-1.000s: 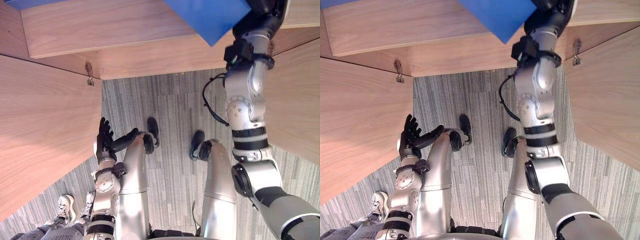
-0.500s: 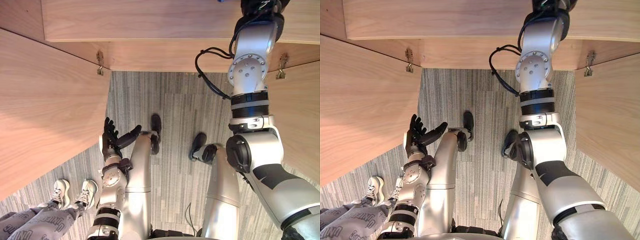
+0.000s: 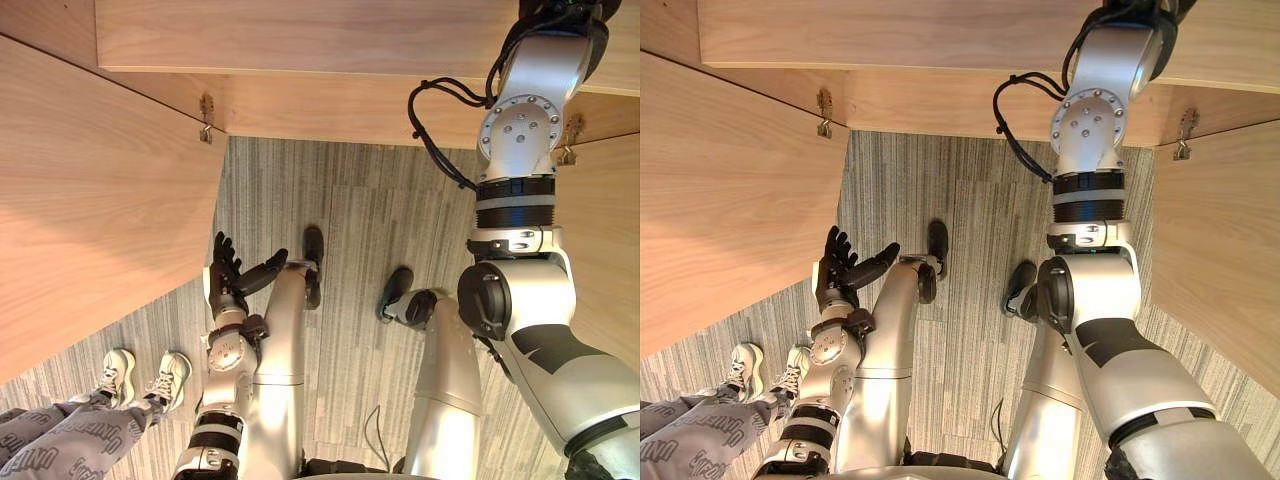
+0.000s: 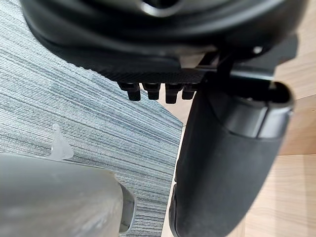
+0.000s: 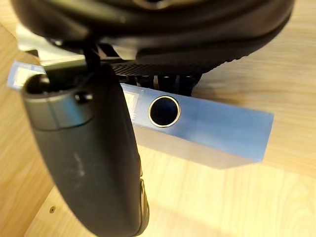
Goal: Walk over to the cabinet, pick up the folder, carry it to the office cabinet, place the folder inside the office cabinet, then close the office cabinet door
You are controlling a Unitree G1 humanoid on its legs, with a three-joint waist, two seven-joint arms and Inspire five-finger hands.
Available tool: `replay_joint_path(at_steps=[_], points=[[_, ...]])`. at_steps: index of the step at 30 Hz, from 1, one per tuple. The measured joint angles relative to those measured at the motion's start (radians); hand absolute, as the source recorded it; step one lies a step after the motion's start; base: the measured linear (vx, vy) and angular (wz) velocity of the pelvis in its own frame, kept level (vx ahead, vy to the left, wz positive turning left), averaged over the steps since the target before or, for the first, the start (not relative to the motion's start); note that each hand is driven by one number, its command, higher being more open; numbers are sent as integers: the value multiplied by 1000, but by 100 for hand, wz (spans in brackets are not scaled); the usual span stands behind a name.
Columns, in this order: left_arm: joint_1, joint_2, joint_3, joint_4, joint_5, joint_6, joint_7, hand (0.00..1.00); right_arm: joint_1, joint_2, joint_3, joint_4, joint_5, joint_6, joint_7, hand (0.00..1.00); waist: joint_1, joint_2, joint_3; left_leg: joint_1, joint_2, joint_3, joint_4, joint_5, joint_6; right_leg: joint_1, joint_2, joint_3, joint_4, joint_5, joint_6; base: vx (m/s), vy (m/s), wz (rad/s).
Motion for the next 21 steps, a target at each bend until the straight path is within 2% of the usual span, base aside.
replay_joint_path(at_steps=[7,10,12,17,21], points=[[-8,9,1,9,0,9,1,100,49,-1,59,-64,-76,11,4,100,-5,-1,0,13,8,5,4,-6,-6,12,6,2,2,1,-1,-10,0,-1],[-8,19,1,20,0,12,1,100,132,-35,143,-133,-159,54,31,100,-13,-5,-3,22,14,6,-1,-9,-8,21,11,2,-7,3,-4,-10,-2,-4],[-8,28,1,28,0,16,0,100,178,-75,194,-160,-235,88,66,100,-25,-5,-10,22,15,10,-7,-7,-6,21,13,1,-16,5,-6,0,0,0],[-4,42,4,35,-6,17,-3,100,281,-184,266,-214,-283,126,140,100,-38,-12,-16,23,21,14,-13,-3,2,26,16,-2,-31,8,-6,0,0,0],[16,46,36,40,-44,17,-21,100,393,-353,392,-271,-362,175,251,100,-66,-16,-18,32,29,26,-22,-2,3,39,16,-7,-45,9,-4,0,0,0]])
